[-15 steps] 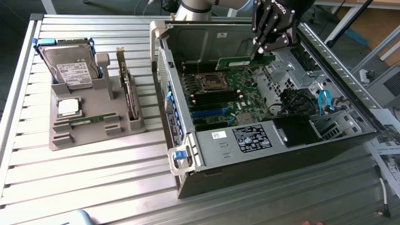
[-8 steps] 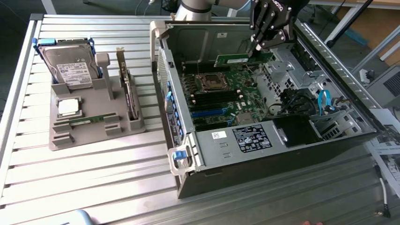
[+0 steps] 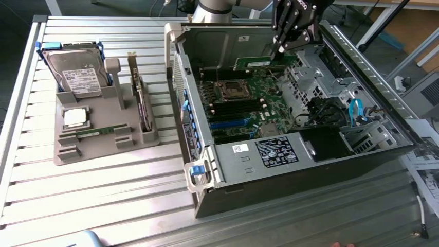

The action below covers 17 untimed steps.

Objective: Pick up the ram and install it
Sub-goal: 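Pick up the ram and move it above insertion slot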

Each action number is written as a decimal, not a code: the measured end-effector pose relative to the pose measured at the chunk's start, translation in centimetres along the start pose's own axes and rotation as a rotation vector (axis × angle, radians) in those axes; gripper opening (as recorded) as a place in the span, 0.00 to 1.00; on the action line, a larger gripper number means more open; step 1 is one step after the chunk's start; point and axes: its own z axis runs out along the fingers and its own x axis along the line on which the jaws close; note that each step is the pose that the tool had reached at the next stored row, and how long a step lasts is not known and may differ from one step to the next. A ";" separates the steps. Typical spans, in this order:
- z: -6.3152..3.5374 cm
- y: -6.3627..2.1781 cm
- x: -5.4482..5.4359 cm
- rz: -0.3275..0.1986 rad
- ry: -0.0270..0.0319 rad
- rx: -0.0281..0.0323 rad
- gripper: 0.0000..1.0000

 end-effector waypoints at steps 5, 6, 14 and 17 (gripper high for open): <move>0.06 -0.02 -0.4 0.000 -0.0001 0.0001 0.12; 0.06 -0.02 -0.4 0.000 -0.0001 0.0001 0.12; 0.18 -0.02 -0.4 0.000 -0.0002 0.0000 0.12; 0.48 -0.03 -0.4 0.000 -0.0004 0.0000 0.12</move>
